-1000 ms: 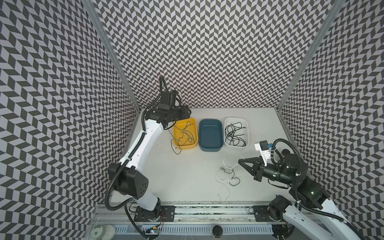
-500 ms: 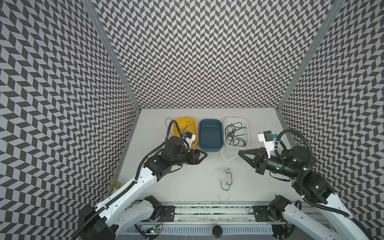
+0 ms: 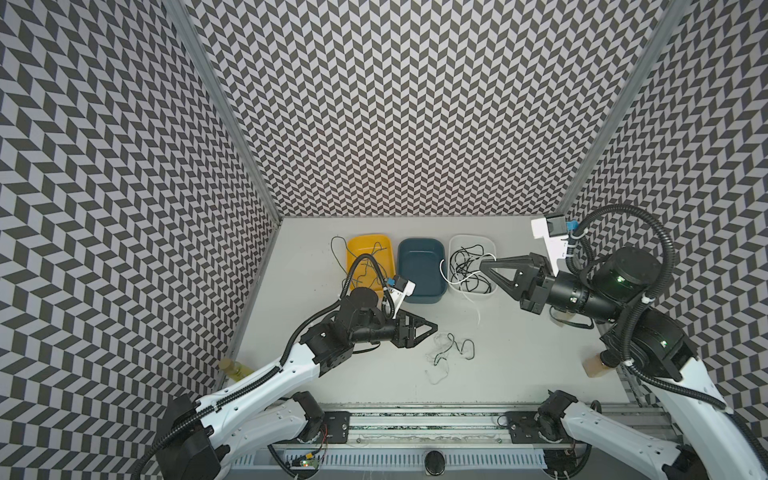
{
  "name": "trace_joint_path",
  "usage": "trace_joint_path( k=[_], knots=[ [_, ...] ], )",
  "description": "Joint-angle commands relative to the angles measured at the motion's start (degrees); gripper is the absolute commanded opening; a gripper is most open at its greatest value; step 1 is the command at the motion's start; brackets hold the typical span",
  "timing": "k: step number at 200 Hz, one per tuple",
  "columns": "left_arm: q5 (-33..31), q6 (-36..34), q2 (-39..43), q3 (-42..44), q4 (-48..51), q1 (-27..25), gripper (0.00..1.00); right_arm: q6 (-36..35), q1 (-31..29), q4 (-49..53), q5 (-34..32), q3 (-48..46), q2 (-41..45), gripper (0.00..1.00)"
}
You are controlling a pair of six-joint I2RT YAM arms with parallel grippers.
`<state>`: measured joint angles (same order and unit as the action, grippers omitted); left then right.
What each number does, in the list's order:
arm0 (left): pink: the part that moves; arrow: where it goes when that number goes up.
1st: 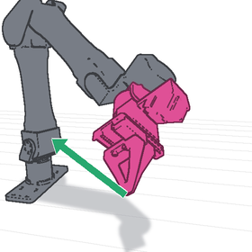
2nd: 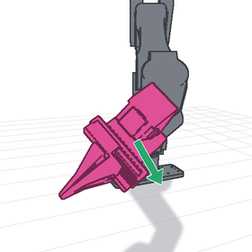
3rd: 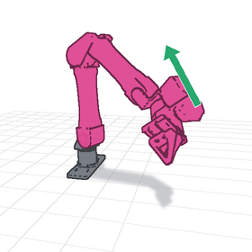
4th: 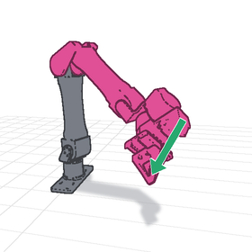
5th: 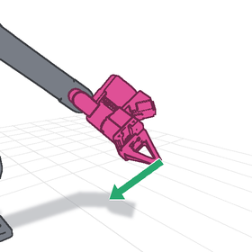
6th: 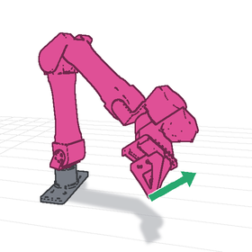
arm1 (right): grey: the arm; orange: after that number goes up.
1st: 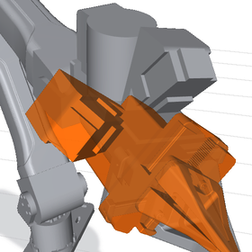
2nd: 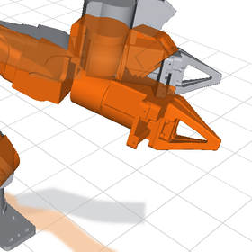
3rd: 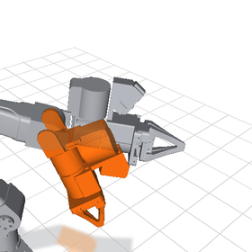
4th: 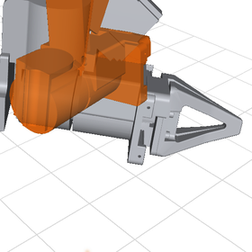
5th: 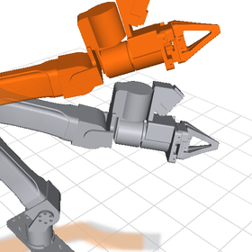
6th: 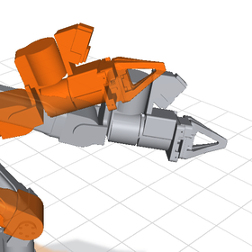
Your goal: Untangle the cables
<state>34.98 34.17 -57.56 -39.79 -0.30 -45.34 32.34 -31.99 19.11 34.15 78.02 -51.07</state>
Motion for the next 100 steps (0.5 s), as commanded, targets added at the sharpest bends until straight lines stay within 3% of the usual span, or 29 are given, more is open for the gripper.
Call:
trace_joint_path(
  k=[1,36,100],
  knots=[
    [0.49,-1.88,-1.06,0.76,-3.50,-1.48,0.64,-0.69,-0.22,0.93,1.63,7.20,-2.25,0.00],
    [-0.47,-0.91,-1.53,2.49,-4.73,-1.94,0.62,-1.50,-0.18,4.95,1.78,17.84,-7.84,0.00],
    [-16.87,-10.00,14.99,-6.15,27.54,0.29,0.63,-6.35,0.91,3.21,-0.65,13.68,-14.05,0.00]
  ],
)
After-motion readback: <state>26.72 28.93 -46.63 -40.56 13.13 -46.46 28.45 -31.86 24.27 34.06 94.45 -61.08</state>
